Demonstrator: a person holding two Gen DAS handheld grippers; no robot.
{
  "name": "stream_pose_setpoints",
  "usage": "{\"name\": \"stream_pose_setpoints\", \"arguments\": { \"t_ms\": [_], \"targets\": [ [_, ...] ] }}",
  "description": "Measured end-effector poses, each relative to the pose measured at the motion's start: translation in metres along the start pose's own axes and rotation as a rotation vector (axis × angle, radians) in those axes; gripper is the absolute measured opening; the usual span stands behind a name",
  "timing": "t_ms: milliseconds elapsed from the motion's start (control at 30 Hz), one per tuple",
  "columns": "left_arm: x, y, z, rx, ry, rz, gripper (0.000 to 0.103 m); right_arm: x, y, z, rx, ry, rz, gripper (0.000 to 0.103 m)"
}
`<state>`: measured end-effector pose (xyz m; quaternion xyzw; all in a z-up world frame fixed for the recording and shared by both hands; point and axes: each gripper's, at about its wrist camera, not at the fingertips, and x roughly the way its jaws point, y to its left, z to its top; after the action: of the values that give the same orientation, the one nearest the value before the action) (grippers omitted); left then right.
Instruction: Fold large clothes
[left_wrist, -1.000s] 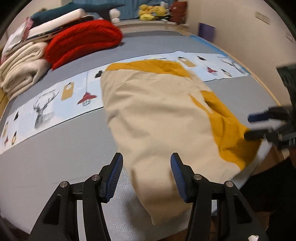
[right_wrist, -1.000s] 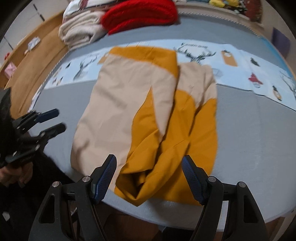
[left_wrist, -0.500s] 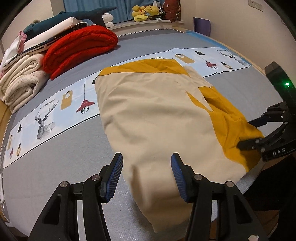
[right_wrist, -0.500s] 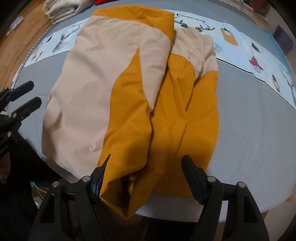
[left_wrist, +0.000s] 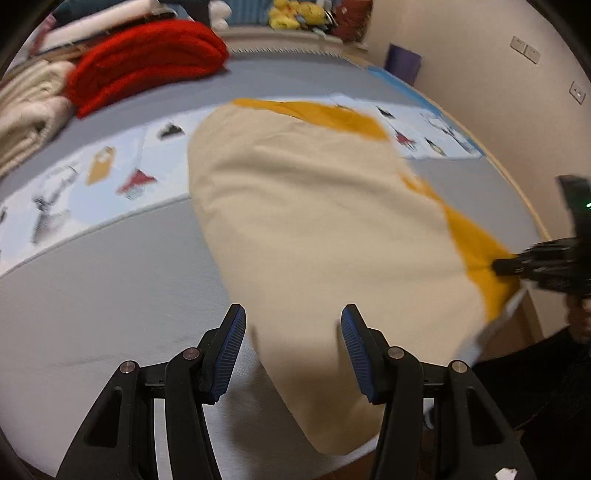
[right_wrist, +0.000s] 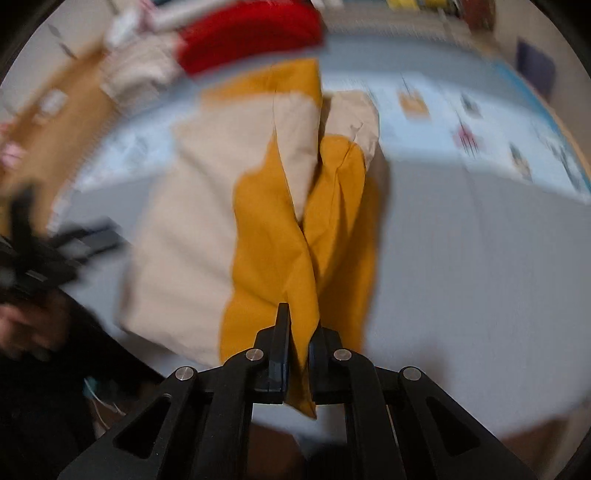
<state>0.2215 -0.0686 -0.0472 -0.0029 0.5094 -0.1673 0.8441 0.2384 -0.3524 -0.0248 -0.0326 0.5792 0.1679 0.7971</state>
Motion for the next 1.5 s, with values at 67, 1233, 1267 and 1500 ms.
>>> {"name": "stream_pose_setpoints", "arguments": {
  "t_ms": [67,1233,1267,1500],
  "targets": [
    [0.016,-0.007,-0.004,0.03,0.079,-0.003,0.049,0.023,-0.008,-0.006,-0.003,0.072,-0.05,0.008],
    [0.027,0.026,0.009,-0.091,0.105,0.057,0.05,0.103,-0.078,0.161,0.404,-0.222,0.125,0.059],
    [0.028,0.025,0.01,-0.085,0.109,0.055,0.05,0.11,-0.075,0.164,0.396,-0.21,0.129,0.059],
    [0.032,0.024,0.013,-0.078,0.12,0.038,0.05,0.106,-0.064,0.178,0.337,-0.285,0.211,0.002]
  ]
}}
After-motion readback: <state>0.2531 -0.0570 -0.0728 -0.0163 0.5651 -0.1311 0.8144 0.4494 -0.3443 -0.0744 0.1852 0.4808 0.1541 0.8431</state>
